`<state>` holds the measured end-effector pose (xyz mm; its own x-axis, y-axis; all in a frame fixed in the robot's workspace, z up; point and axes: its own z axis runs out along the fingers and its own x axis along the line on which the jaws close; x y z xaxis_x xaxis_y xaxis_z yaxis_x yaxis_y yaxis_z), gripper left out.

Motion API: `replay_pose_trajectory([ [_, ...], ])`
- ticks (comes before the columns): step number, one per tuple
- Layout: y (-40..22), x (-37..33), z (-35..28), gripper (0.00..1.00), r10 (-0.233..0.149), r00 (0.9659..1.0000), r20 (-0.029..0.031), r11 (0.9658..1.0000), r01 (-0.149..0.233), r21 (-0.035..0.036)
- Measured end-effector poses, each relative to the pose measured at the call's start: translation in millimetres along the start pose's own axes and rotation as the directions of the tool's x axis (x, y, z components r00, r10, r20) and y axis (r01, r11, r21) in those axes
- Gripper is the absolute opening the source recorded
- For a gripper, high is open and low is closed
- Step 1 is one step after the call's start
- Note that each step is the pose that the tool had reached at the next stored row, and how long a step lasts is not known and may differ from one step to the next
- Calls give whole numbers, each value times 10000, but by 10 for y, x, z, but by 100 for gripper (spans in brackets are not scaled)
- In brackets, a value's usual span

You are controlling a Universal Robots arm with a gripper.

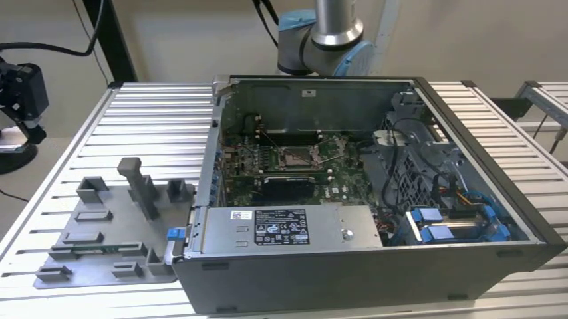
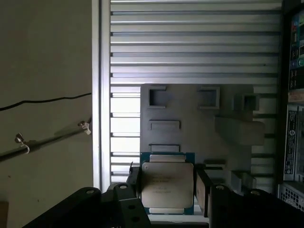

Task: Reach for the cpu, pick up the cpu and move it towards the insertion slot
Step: 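Pick up the cpu and move it towards the insertion slot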

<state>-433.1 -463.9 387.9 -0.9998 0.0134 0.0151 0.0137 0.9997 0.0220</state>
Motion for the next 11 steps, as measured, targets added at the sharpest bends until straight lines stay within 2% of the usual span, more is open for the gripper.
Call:
replay_pose_trajectory([
  [6,4,3,-156,0,0,10000,0,10000,0,0],
  [11,5,4,-249,0,0,10000,1,10000,0,-1],
])
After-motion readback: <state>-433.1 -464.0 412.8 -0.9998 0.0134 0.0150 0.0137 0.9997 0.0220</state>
